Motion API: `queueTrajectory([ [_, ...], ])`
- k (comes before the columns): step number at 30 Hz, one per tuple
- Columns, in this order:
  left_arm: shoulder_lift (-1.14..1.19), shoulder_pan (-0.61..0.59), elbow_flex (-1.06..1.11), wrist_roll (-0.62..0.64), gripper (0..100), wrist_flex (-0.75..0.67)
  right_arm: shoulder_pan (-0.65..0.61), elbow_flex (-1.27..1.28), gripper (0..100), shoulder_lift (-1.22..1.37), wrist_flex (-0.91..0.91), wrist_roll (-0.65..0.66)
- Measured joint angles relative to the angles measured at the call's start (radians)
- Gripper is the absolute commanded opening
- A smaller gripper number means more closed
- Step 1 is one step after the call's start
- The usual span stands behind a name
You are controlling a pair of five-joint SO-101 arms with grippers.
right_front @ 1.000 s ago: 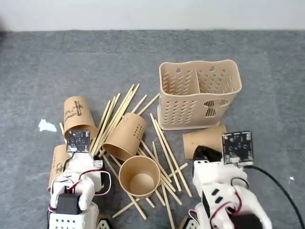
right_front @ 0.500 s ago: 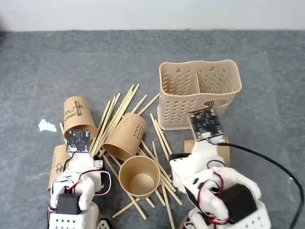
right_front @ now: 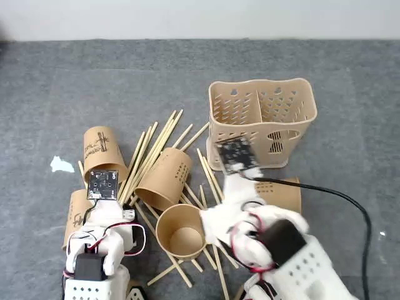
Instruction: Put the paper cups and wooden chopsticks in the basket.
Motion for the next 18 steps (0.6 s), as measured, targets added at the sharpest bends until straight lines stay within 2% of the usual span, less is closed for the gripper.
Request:
queueTrajectory([
  [3,0.0,0.0,0.0,0.0,1,0.0,-0.058,0.0,19.7,0.055,-0.032,-0.028],
  [11,0.0,0.0,0.0,0.0,1,0.0,-0.074,0.0,19.3,0.229,-0.058,-0.038],
  [13,0.0,0.0,0.0,0.0,1,0.0,-0.077,0.0,14.5,0.27,-0.058,-0.038],
  [16,0.0,0.0,0.0,0.0,1,0.0,-0.078,0.0,0.3,0.305,-0.058,-0.038],
  [18,0.0,0.0,0.0,0.0,1,0.0,-0.075,0.0,3.0,0.305,-0.058,-0.038],
])
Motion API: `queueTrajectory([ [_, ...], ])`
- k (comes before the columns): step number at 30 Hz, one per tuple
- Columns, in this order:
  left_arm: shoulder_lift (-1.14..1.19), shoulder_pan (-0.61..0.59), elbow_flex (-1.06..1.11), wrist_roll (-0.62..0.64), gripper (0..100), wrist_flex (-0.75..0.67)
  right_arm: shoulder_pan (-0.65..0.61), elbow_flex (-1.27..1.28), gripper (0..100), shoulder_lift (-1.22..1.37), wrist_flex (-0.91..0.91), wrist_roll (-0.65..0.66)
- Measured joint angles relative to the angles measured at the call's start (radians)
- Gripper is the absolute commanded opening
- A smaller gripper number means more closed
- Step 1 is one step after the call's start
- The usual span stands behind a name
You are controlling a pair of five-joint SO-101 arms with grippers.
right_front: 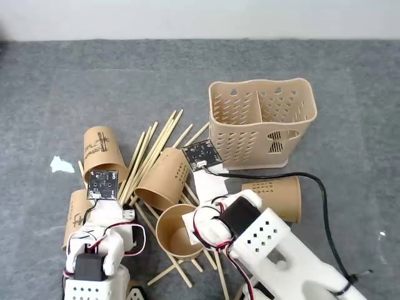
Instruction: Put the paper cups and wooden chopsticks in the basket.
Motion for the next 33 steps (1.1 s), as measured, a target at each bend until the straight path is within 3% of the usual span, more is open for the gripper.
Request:
queueTrajectory([
  [9,0.0,0.0,0.0,0.0,1,0.0,0.071,-0.041,0.6,-0.074,0.055,0.038],
  [19,0.0,0.0,0.0,0.0,1,0.0,0.276,-0.47,0.6,-0.169,0.222,0.186],
  [25,0.0,0.0,0.0,0.0,1,0.0,0.425,-0.703,0.6,-0.172,0.193,0.292],
  [33,0.0,0.0,0.0,0.0,1,0.0,0.678,-0.753,0.6,-0.16,0.025,0.391],
])
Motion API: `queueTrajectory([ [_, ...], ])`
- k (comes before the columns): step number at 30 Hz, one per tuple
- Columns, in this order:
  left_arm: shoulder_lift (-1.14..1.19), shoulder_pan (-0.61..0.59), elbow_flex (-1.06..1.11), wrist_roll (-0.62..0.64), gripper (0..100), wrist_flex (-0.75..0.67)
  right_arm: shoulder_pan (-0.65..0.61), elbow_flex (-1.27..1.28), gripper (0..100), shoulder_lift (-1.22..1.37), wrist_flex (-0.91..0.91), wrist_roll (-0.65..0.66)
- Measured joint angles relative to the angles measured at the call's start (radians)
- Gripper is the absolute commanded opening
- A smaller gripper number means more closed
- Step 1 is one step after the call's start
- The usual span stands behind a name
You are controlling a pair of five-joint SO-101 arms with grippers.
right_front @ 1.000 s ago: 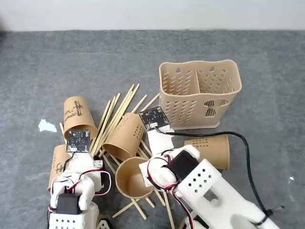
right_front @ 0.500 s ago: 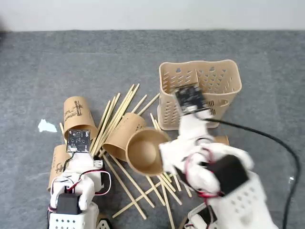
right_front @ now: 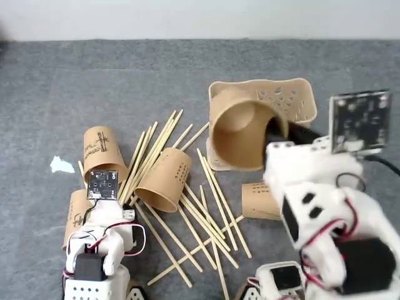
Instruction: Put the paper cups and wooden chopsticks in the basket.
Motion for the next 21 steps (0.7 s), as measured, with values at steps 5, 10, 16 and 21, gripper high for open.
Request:
queueTrajectory([
  [5,0.0,0.0,0.0,0.0,1,0.0,0.155,-0.002,0.6,0.137,-0.071,0.008],
  [10,0.0,0.0,0.0,0.0,1,0.0,0.252,-0.002,0.6,0.275,-0.104,0.008],
  [16,0.0,0.0,0.0,0.0,1,0.0,0.288,-0.002,0.8,0.423,-0.104,0.008],
  [21,0.0,0.0,0.0,0.0,1,0.0,0.288,-0.002,18.7,0.463,-0.091,0.008],
])
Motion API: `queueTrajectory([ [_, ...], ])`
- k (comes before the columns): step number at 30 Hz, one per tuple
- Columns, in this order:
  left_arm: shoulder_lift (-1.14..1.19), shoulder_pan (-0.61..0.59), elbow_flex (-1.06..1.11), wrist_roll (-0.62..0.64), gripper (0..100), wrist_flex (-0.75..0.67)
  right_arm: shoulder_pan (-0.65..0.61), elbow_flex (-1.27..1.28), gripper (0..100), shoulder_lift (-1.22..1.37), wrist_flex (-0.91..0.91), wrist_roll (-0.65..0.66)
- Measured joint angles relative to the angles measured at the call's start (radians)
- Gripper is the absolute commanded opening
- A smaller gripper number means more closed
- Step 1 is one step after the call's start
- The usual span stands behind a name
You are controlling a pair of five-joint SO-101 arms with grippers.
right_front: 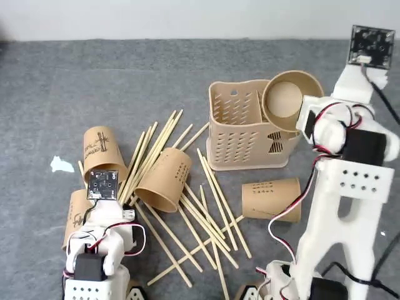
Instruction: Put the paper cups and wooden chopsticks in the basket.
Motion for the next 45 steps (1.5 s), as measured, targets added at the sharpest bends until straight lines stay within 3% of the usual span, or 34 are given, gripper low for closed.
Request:
queueTrajectory([
  [3,0.0,0.0,0.0,0.0,1,0.0,-0.005,-0.026,23.1,0.002,0.038,0.0],
  [9,0.0,0.0,0.0,0.0,1,0.0,-0.008,-0.175,18.9,0.002,0.115,0.0],
  [18,0.0,0.0,0.0,0.0,1,0.0,-0.137,-0.293,10.8,0.002,0.207,0.0],
  [25,0.0,0.0,0.0,0.0,1,0.0,-0.141,-0.295,5.8,0.078,0.124,0.0],
  [37,0.0,0.0,0.0,0.0,1,0.0,-0.149,-0.295,5.8,0.261,-0.091,0.0],
  [45,0.0,0.0,0.0,0.0,1,0.0,-0.166,-0.295,5.8,0.29,-0.13,0.0],
])
